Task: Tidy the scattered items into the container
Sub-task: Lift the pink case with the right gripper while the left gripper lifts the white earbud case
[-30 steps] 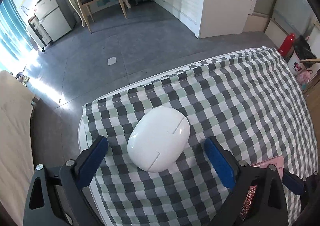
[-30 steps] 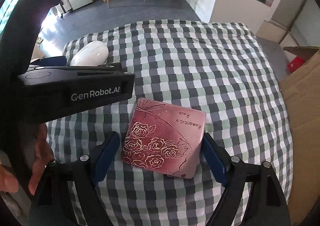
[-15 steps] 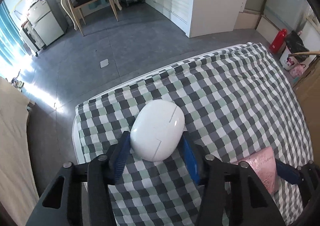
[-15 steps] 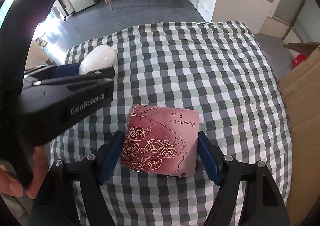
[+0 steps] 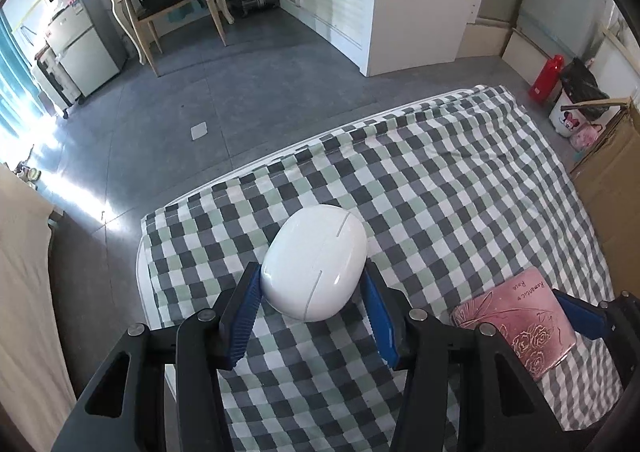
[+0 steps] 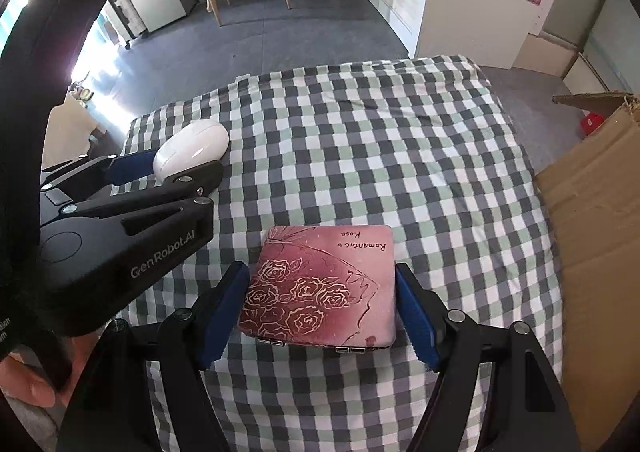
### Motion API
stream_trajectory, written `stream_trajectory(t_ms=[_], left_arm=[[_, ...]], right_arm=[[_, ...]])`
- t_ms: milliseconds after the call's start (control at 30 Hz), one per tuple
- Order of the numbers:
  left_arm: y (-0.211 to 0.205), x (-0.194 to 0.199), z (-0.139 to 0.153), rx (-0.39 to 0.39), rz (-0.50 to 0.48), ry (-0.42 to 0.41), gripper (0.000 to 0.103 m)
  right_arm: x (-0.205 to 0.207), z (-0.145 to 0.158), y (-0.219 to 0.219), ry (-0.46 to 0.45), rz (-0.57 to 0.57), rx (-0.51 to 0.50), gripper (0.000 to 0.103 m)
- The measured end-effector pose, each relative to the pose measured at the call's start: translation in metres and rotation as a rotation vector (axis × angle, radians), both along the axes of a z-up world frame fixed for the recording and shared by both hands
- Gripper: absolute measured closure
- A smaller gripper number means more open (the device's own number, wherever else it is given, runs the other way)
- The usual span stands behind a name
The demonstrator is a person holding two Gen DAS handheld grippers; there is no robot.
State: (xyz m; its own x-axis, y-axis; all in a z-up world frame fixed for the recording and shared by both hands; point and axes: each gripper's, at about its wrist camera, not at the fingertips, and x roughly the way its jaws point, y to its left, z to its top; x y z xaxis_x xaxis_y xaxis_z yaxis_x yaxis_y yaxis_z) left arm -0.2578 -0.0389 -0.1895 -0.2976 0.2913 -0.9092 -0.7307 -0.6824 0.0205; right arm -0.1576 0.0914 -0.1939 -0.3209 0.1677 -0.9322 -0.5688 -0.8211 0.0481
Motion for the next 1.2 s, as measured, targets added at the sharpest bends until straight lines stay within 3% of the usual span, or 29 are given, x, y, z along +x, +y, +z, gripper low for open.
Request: stream_trajectory(t_ms=[167, 200, 233, 267, 367, 533, 700, 800, 867, 933, 967, 1000, 1200], left_arm=[[0.003, 0.000, 0.007, -0.002, 0.014, 0.008, 0.052], [0.003, 0.001, 0.011, 0.001, 0.017, 0.013, 0.052], [0.002, 0.002, 0.016, 0.005, 0.022, 0.016, 0.053], [0.001, 0.002, 0.019, 0.008, 0.027, 0.017, 0.054], [-0.001, 0.004, 0.031, 0.012, 0.052, 0.022, 0.070], [-0.007, 0.004, 0.035, 0.012, 0.100, 0.015, 0.070], [-0.007, 0.009, 0.031, -0.003, 0.082, 0.024, 0.070], [-0.007, 0.008, 0.024, -0.008, 0.073, 0.021, 0.069], [-0.006, 0.004, 0.021, -0.001, 0.069, 0.010, 0.067], [-0.003, -0.001, 0.022, 0.009, 0.071, 0.022, 0.046], [-0.001, -0.005, 0.023, 0.021, 0.065, 0.033, 0.031], [0.002, -0.008, 0.023, 0.034, 0.055, 0.047, 0.026], [0.031, -0.028, 0.006, -0.002, -0.023, 0.066, 0.023]], right_arm=[[0.000, 0.004, 0.003, 0.001, 0.002, 0.005, 0.033], [0.002, 0.006, 0.003, 0.000, 0.003, 0.013, 0.041], [0.004, 0.008, 0.002, -0.004, 0.009, 0.015, 0.071], [0.007, 0.008, 0.000, -0.010, 0.025, -0.006, 0.075], [0.006, 0.008, 0.006, -0.025, 0.034, -0.019, 0.075], [0.020, 0.003, 0.014, -0.025, 0.027, -0.066, 0.075], [0.024, -0.003, 0.016, -0.021, 0.052, -0.091, 0.076], [0.026, -0.005, 0.014, -0.003, 0.072, -0.100, 0.067], [0.025, -0.003, 0.016, 0.016, 0.058, -0.081, 0.038], [0.025, 0.000, 0.017, 0.040, 0.057, -0.076, 0.034], [0.023, -0.001, 0.016, 0.041, 0.064, -0.084, 0.030], [0.022, -0.003, 0.016, 0.038, 0.070, -0.086, 0.029], [0.004, -0.013, -0.001, 0.010, 0.141, -0.043, 0.029]])
